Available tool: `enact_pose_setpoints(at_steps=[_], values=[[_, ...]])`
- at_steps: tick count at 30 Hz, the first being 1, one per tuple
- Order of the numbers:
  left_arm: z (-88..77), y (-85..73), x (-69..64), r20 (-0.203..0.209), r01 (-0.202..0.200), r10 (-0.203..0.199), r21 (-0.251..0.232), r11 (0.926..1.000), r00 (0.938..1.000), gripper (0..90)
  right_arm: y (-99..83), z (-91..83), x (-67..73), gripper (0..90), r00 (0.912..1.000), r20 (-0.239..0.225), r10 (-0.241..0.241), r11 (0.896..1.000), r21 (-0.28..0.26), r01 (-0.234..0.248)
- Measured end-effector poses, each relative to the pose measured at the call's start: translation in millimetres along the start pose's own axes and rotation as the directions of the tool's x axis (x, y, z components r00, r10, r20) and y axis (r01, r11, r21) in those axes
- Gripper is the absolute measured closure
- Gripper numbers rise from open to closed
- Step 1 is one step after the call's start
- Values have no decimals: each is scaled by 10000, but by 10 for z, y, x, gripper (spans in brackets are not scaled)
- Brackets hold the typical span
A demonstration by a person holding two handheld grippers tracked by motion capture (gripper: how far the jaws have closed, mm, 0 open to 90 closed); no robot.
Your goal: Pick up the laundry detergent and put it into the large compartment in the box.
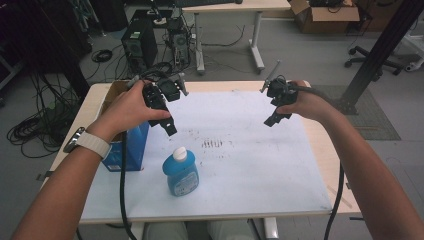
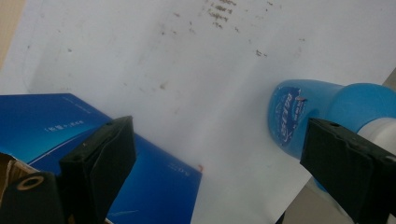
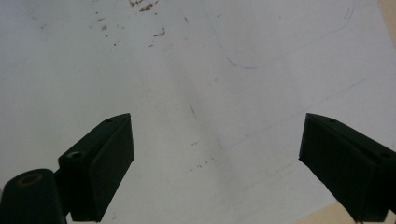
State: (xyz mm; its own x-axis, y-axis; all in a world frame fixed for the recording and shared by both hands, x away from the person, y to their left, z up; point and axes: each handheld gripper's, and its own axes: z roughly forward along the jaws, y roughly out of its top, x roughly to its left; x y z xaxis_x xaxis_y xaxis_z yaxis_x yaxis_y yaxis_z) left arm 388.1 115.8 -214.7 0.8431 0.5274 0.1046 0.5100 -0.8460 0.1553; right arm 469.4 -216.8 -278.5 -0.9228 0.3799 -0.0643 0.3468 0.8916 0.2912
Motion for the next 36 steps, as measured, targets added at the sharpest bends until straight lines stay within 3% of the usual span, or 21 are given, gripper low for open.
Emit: enact_pose_setpoints(at_steps=[8, 21, 32, 36], values=[[-72, -24, -7, -55, 123, -124, -44, 9999, 9999, 101, 0, -32, 10, 101, 10000, 70, 0, 10000, -69, 1], [-347, -63, -126, -9, 346, -347, -488, 9982, 9994, 82, -9, -79, 64, 101, 9999, 132, -31, 9999, -106, 33], [-541, -70, -377, 320, -213, 238, -767, 9968, 9992, 78, -15, -106, 67, 101, 9998, 209, -59, 9999, -104, 61], [-563, -80, -406, 353, -240, 271, -836, 9962, 9990, 78, -15, -111, 71, 101, 9997, 223, -77, 9999, -106, 79]])
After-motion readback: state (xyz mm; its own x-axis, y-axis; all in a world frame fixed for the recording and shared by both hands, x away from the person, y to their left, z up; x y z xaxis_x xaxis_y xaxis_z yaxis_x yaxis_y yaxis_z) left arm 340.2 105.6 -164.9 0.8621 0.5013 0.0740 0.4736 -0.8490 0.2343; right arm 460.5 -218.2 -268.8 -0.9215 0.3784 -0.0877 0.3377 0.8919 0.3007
